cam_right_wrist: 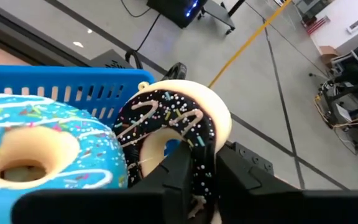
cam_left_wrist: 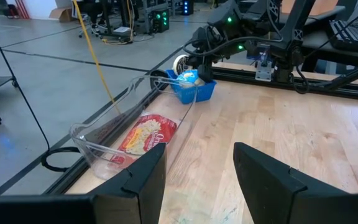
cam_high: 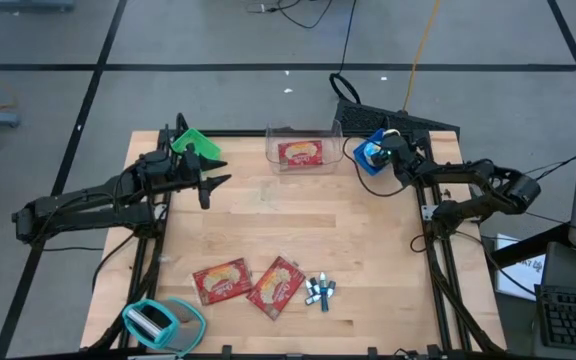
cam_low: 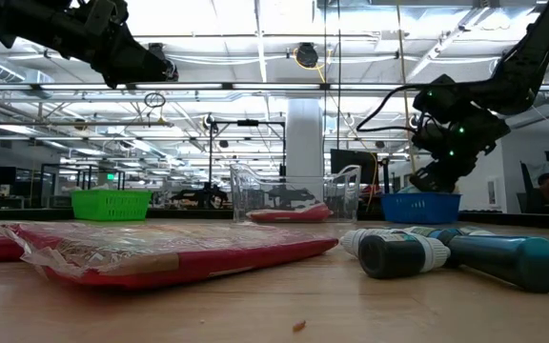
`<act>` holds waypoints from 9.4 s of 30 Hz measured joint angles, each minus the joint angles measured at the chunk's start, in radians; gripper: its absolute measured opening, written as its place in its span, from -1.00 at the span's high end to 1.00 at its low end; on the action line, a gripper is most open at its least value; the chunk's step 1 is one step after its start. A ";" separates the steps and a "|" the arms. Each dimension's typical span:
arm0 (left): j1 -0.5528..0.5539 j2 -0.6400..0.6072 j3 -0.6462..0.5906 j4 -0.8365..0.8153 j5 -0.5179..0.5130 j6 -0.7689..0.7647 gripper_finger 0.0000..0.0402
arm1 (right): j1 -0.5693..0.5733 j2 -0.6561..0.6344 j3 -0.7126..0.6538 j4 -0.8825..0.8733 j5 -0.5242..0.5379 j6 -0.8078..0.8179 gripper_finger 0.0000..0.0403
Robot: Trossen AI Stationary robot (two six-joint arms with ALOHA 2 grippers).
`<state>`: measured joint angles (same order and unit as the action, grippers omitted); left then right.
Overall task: Pick & Place Food Item
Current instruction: Put the black donut into the blue bin, then put the left popcorn bag into the transparent bin
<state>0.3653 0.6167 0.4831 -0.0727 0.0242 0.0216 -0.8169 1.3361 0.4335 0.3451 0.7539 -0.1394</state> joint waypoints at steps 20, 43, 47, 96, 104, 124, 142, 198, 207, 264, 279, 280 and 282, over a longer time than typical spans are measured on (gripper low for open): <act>0.000 0.000 0.000 0.000 0.000 0.000 0.07 | 0.063 -0.085 -0.001 -0.005 -0.001 0.026 0.10; 0.000 0.000 0.000 0.001 0.000 0.000 0.07 | 0.060 -0.186 -0.001 -0.184 -0.022 0.235 0.06; 0.000 0.000 0.000 0.001 0.000 0.000 0.07 | 0.051 -0.245 -0.001 -0.222 -0.126 0.272 0.06; 0.000 0.000 0.000 0.001 0.000 0.000 0.07 | 1.002 -0.109 0.111 0.132 -0.650 0.384 0.15; 0.000 0.000 0.000 0.001 0.000 0.000 0.07 | 1.008 0.184 0.343 -0.065 -0.740 0.469 0.15; 0.000 0.000 0.000 0.001 0.000 0.000 0.07 | 1.006 0.187 0.443 -0.258 -0.830 0.419 0.17; -0.001 0.001 0.000 0.107 0.055 -0.201 0.07 | 1.162 -0.260 0.142 0.098 -0.568 0.338 0.17; -1.053 0.778 0.242 -0.660 0.103 -1.074 0.07 | 1.156 -0.407 0.071 0.175 -0.566 -0.026 0.17; -1.105 0.849 0.243 -0.508 0.106 -1.084 0.07 | 1.156 -0.407 0.071 0.175 -0.566 -0.027 0.17; -0.813 0.510 -0.089 -0.465 -0.451 -1.178 0.07 | 1.156 -0.406 0.071 0.174 -0.564 -0.042 0.17; -0.712 0.510 -0.131 -0.434 -0.451 -1.172 0.08 | 1.099 -0.406 0.071 0.135 -0.567 -0.005 0.17; -0.710 0.510 -0.131 -0.424 -0.451 -1.165 0.10 | 1.096 -0.406 0.071 0.132 -0.567 -0.004 0.17; -0.706 0.511 -0.132 -0.392 -0.451 -1.139 0.18 | 1.091 -0.406 0.069 0.134 -0.567 -0.004 0.17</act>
<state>-0.3412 1.1275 0.3515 -0.4651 -0.4267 -1.1170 0.2739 0.9298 0.5030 0.4794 0.1871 -0.1436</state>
